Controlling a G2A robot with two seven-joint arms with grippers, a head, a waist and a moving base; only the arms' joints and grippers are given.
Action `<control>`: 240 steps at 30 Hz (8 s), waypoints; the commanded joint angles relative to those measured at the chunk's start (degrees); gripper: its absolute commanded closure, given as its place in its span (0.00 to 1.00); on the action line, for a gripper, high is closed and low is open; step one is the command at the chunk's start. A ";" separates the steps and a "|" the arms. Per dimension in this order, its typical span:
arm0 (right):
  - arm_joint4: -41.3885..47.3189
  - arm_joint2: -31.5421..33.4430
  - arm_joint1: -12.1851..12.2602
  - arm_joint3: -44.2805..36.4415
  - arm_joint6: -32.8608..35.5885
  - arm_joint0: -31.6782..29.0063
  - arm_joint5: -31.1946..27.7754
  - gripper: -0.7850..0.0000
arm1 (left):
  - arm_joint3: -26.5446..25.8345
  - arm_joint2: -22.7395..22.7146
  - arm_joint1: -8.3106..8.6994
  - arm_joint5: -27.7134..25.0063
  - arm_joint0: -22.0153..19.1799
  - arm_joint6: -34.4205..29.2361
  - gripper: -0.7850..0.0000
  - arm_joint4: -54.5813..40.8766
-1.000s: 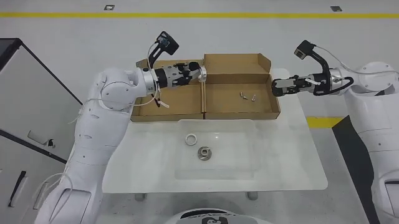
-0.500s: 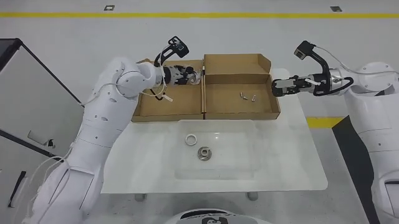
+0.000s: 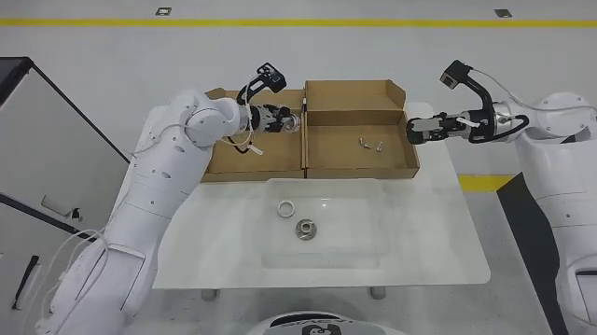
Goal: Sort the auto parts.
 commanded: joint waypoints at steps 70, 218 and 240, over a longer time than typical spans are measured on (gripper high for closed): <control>0.00 0.00 0.00 0.00 0.00 0.00 0.00 0.00 | 46.82 19.37 -13.08 -16.19 -25.65 13.28 0.00 3.74; 0.00 0.00 0.00 0.00 0.00 0.00 0.00 0.00 | -12.13 45.54 -1.81 7.49 -8.74 -28.60 0.51 -12.03; 0.00 0.00 0.00 0.00 0.00 0.00 0.00 0.00 | -10.28 45.34 -2.69 6.89 -8.22 -28.87 0.55 -11.49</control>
